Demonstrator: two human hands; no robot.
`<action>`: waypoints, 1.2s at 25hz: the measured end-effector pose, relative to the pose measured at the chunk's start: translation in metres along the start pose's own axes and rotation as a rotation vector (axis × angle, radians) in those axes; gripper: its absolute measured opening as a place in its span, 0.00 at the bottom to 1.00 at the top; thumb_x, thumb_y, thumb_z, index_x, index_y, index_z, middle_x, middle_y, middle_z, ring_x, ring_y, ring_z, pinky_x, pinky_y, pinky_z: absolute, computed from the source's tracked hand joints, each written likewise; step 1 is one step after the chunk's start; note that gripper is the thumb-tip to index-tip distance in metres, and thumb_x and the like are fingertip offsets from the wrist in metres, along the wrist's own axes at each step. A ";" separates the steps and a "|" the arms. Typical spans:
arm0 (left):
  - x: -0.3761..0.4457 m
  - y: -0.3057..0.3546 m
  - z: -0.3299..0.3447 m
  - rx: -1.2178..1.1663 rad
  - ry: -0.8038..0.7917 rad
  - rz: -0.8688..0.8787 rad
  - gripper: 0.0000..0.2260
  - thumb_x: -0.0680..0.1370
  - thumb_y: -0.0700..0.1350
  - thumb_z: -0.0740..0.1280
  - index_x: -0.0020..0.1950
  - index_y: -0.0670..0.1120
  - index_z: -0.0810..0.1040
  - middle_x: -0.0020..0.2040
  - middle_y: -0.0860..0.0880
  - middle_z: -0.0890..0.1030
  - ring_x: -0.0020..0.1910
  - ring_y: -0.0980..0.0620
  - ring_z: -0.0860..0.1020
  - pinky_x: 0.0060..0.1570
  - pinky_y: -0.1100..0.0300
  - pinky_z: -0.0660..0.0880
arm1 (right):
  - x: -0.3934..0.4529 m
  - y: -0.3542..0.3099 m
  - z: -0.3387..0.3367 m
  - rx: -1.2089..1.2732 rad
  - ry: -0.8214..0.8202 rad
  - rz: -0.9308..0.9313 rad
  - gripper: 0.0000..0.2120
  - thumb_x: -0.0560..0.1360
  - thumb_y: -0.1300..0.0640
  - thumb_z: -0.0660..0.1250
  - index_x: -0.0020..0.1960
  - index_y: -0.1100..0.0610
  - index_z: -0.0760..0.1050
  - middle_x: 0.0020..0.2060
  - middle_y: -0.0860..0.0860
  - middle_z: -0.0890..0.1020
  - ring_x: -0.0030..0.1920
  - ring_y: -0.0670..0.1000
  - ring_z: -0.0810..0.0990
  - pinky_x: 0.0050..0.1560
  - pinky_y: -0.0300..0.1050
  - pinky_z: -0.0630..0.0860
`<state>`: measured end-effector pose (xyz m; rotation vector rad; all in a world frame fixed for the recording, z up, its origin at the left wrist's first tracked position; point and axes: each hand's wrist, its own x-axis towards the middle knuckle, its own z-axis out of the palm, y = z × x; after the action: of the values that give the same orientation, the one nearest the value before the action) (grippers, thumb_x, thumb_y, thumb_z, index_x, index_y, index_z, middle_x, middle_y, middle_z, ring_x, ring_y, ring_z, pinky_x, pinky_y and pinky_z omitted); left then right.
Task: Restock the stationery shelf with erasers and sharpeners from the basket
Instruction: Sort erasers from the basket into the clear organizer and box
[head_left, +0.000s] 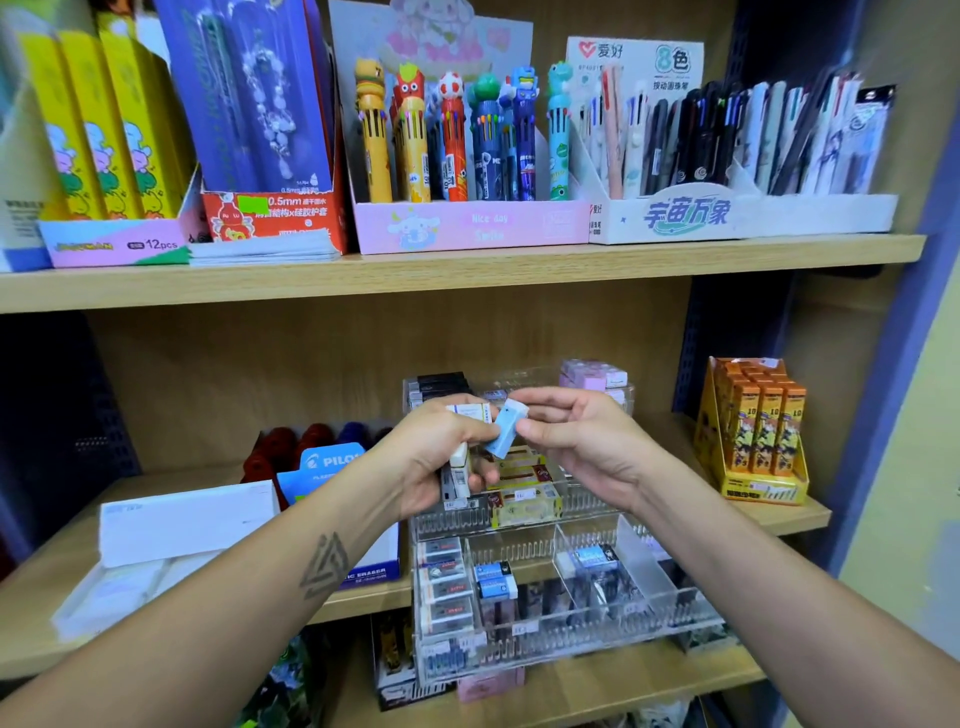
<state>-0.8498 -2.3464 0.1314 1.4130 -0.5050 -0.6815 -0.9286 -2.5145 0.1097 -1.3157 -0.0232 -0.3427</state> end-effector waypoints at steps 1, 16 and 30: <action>-0.001 -0.001 0.001 0.015 -0.003 -0.007 0.06 0.79 0.33 0.65 0.54 0.40 0.77 0.38 0.40 0.81 0.26 0.45 0.75 0.22 0.63 0.67 | -0.001 0.001 -0.002 0.015 0.002 0.004 0.18 0.71 0.74 0.69 0.60 0.66 0.79 0.54 0.64 0.83 0.52 0.57 0.82 0.55 0.45 0.79; -0.012 -0.002 -0.008 0.014 0.003 -0.092 0.12 0.80 0.42 0.68 0.59 0.36 0.78 0.43 0.38 0.80 0.27 0.47 0.74 0.22 0.62 0.69 | -0.009 -0.008 0.004 -0.881 0.027 -0.303 0.18 0.70 0.67 0.76 0.57 0.54 0.81 0.47 0.47 0.86 0.47 0.41 0.83 0.52 0.38 0.79; -0.004 -0.009 0.034 0.203 -0.106 -0.007 0.06 0.77 0.38 0.72 0.51 0.38 0.79 0.39 0.39 0.79 0.27 0.48 0.73 0.23 0.63 0.67 | -0.029 -0.016 -0.010 -1.234 -0.041 -0.386 0.21 0.65 0.61 0.81 0.52 0.52 0.75 0.40 0.48 0.80 0.39 0.47 0.76 0.42 0.44 0.76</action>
<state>-0.8772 -2.3681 0.1259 1.5747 -0.6678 -0.7290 -0.9618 -2.5206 0.1159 -2.5522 -0.1146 -0.7128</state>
